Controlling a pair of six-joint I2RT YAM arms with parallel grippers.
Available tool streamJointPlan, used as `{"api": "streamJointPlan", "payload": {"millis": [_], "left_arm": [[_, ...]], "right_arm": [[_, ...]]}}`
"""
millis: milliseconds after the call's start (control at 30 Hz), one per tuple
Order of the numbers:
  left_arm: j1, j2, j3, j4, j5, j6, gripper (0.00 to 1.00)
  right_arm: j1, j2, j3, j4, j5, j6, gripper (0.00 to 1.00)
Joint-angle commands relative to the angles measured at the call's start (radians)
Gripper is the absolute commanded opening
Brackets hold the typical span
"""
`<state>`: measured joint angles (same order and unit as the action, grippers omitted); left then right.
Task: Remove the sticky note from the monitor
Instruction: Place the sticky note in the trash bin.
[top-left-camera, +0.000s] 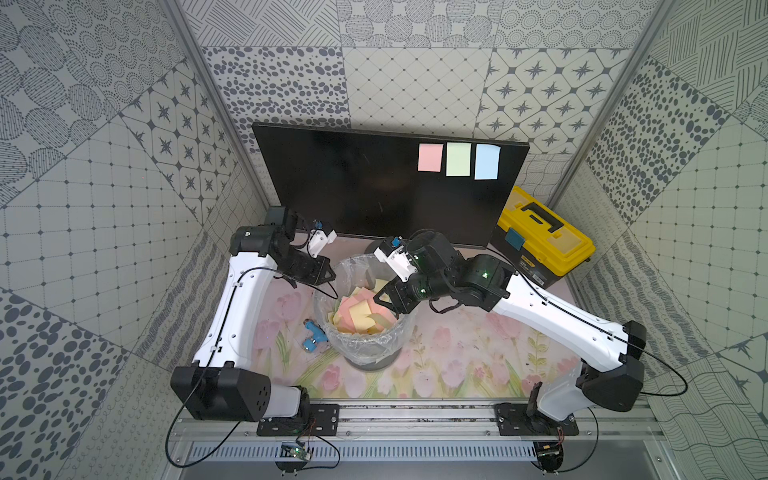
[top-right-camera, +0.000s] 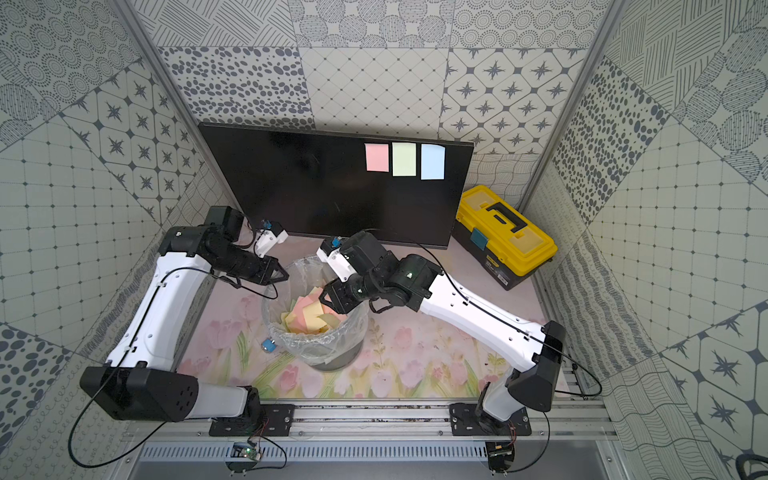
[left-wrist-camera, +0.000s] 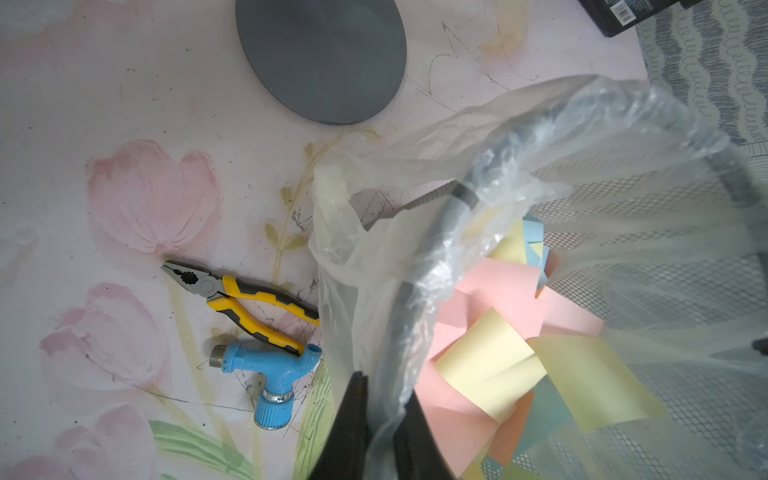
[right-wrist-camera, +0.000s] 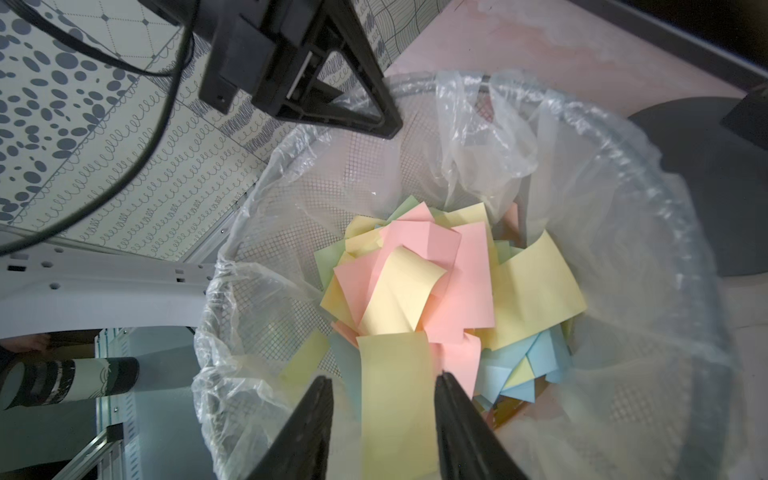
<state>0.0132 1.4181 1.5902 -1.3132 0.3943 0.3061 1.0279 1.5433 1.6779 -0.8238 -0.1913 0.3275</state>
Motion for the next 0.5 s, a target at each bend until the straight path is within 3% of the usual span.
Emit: {"api": "streamJointPlan", "payload": {"millis": [0, 133, 333, 467], "left_arm": [[-0.003, -0.006, 0.015, 0.049, 0.060, -0.024, 0.00], [-0.004, -0.006, 0.014, 0.047, 0.065, -0.023, 0.00], [-0.003, -0.007, 0.014, 0.049, 0.072, -0.023, 0.00], [-0.003, -0.010, 0.013, 0.049, 0.069, -0.022, 0.00]], "right_arm": [[-0.026, -0.058, 0.049, 0.022, 0.072, 0.000, 0.47], [-0.131, -0.128, 0.051, 0.087, 0.076, 0.091, 0.48], [-0.389, -0.287, -0.049, 0.253, 0.008, 0.319, 0.53], [-0.533, -0.302, -0.047, 0.276, -0.024, 0.411, 0.54]]}}
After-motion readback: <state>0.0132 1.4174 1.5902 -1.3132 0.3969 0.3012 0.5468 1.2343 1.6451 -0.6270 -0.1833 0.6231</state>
